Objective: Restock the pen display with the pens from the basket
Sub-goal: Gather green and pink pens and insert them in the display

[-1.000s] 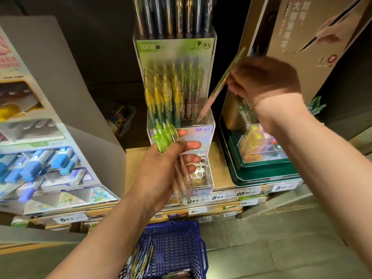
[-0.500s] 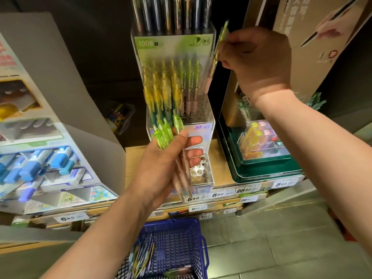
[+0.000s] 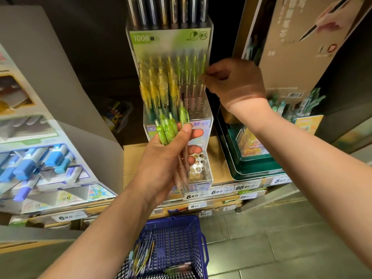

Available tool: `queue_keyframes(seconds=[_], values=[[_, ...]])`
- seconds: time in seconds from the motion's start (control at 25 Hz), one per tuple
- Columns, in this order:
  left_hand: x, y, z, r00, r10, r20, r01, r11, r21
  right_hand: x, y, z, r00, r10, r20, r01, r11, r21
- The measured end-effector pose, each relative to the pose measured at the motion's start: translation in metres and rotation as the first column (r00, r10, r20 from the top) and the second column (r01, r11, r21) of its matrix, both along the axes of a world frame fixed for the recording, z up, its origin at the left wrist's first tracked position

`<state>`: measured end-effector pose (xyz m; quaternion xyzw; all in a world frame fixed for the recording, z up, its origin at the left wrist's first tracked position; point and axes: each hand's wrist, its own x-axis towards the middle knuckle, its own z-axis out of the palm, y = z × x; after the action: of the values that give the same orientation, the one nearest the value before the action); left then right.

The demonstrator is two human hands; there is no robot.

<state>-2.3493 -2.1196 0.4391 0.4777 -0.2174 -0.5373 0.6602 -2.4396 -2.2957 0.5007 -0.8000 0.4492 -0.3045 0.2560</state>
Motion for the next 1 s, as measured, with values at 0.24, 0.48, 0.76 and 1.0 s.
queue_keyframes(seconds=[0.24, 0.48, 0.76, 1.0], values=[[-0.005, -0.001, -0.001, 1.000, 0.000, 0.023, 0.000, 1.000, -0.005, -0.025, 0.050, -0.007, 0.991, 0.111, 0.076, -0.127, 0.956, 0.265], [-0.006, 0.000, -0.001, 0.998, -0.041, 0.041, 0.043, 0.998, -0.049, -0.032, 0.063, -0.011, 0.931, 0.190, 0.311, -0.334, 0.784, 0.523], [-0.010, 0.006, -0.008, 1.000, 0.004, 0.013, -0.004, 1.000, 0.011, -0.016, 0.028, 0.020, 0.814, -0.068, 0.577, -0.154, 0.933, 0.327], [-0.005, 0.013, -0.011, 0.999, -0.036, 0.027, 0.036, 0.999, 0.001, 0.013, 0.023, 0.023, 0.902, 0.088, 0.423, -0.096, 0.995, -0.002]])
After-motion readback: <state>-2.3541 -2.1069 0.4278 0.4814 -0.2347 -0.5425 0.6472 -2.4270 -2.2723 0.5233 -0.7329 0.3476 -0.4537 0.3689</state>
